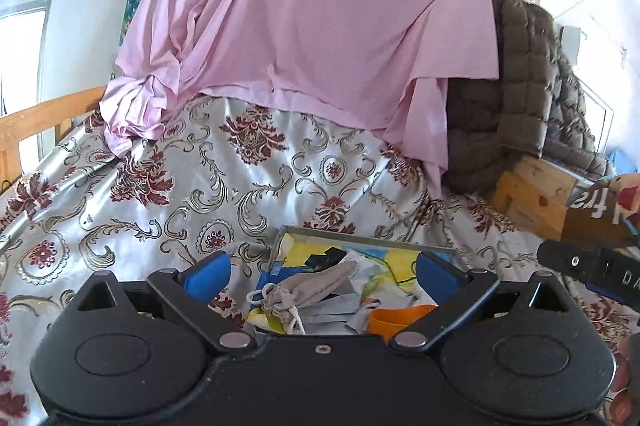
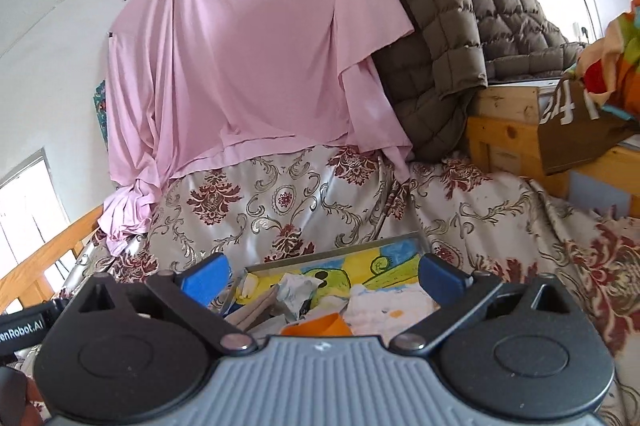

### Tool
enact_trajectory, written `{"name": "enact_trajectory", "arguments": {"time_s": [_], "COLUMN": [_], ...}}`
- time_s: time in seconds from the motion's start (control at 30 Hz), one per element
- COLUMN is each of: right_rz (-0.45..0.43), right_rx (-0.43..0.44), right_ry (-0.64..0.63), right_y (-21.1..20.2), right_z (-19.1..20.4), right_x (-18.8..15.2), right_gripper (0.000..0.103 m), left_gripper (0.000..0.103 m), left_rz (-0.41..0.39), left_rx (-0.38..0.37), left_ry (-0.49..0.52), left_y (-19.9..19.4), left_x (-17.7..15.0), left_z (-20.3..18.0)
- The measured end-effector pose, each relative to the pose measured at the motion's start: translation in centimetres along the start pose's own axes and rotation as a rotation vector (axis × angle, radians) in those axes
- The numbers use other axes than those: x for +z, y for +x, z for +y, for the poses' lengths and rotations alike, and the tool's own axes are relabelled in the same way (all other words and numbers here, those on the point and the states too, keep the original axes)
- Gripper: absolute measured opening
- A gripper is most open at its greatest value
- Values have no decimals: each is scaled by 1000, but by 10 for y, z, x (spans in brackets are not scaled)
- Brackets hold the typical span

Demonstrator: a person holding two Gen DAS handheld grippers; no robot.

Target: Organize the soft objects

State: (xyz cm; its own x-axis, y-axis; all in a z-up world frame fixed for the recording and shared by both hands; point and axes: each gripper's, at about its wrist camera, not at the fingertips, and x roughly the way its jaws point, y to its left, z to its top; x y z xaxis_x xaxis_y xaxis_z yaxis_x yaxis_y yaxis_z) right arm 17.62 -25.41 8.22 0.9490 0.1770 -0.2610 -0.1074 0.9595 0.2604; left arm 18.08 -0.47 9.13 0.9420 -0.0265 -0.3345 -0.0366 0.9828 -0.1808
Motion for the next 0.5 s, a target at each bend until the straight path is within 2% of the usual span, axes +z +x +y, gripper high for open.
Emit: {"name": "enact_trajectory", "arguments": {"time_s": [0.5], "right_rz": [-25], "right_rx": [-42], "right_ry": [-61], "right_y": [-87], "right_z": [6], "right_x": [-40], "right_gripper": [103], "left_gripper": [102], "left_rz": [-71], "left_rx": [-15], "left_ry": [58], "left_y": [-83], "left_x": [-32], "left_z": [-11]}}
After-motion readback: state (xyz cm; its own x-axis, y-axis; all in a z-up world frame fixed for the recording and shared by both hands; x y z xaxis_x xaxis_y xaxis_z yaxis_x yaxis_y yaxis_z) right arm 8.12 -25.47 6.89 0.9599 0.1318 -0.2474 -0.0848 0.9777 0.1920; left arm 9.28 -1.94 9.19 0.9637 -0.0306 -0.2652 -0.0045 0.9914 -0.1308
